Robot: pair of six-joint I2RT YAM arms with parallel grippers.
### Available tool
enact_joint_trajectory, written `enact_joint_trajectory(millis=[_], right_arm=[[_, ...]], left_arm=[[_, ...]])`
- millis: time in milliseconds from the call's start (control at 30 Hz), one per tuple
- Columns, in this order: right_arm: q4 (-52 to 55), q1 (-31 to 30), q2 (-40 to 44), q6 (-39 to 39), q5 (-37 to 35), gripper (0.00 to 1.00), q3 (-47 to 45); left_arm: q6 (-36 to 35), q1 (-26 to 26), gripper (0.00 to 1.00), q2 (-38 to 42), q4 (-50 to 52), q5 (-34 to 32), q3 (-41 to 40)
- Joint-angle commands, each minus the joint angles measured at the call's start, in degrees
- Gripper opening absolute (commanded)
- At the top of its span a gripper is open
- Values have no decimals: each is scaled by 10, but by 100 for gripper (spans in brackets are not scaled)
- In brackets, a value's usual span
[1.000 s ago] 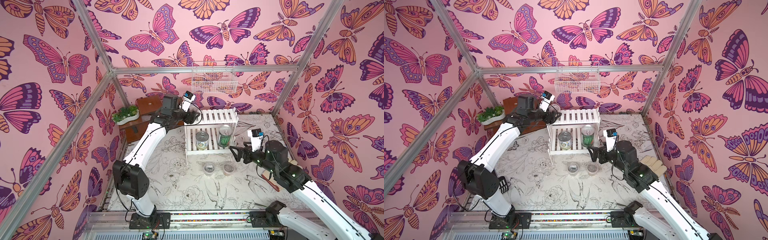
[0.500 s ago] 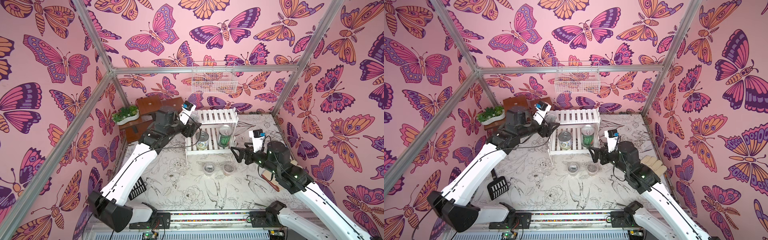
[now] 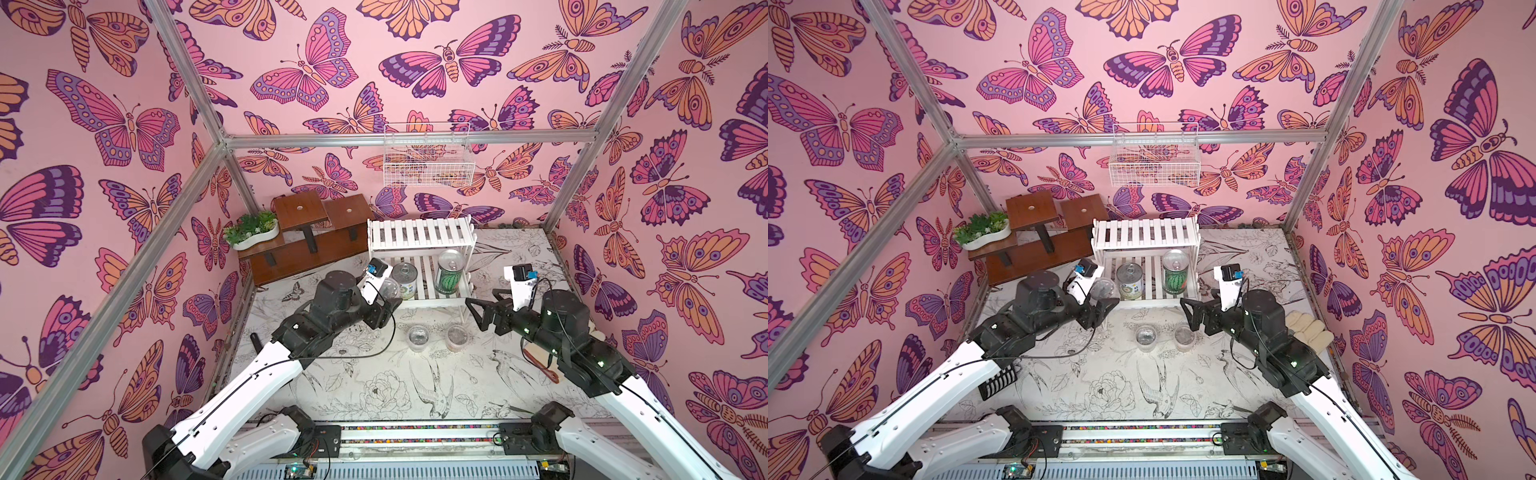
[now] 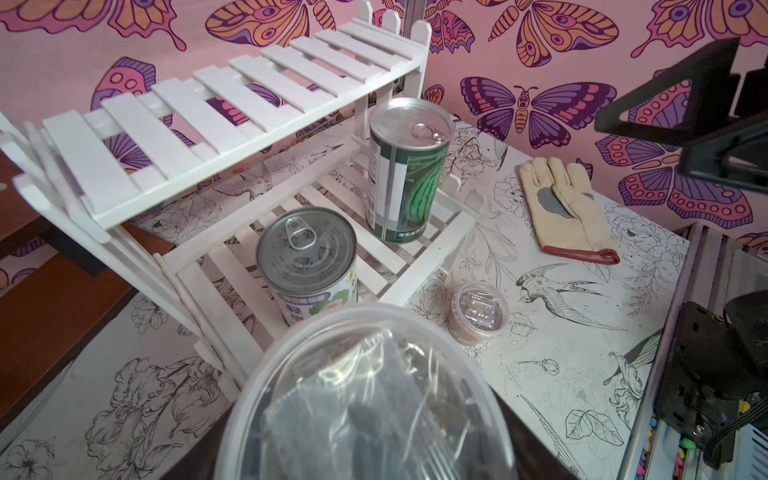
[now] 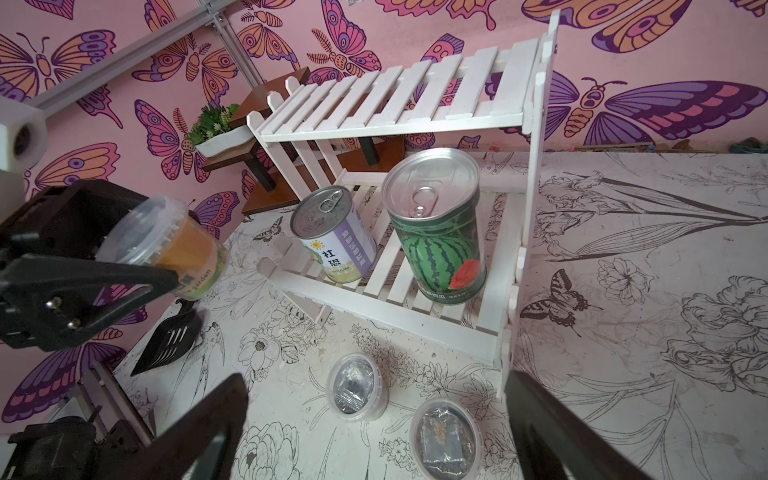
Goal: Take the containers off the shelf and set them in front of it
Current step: Place the container at the center of the board.
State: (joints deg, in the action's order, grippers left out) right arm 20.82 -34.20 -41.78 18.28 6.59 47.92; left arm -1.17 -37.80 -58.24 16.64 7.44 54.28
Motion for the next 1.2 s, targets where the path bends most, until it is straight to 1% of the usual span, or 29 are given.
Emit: enact_joint_trajectory(millis=[0,300,567,933,1167], right_arm=[[-2,4,6,12,10,99,-10],[-3,4,11,11,10,99,-20],[-5,4,17,12,9,99,-24],[-13,4,23,16,10,99,-32],[-11,4,29,15,5,99,-33]], left_arm=[[26,-20,53,11,-42,-38,-41],[59,-53,51,33,-125,-73,-154],[85,-74,49,1,-229,-105,-235],[99,-75,48,-71,-325,-139,-299],[106,-75,47,-116,-374,-152,-316]])
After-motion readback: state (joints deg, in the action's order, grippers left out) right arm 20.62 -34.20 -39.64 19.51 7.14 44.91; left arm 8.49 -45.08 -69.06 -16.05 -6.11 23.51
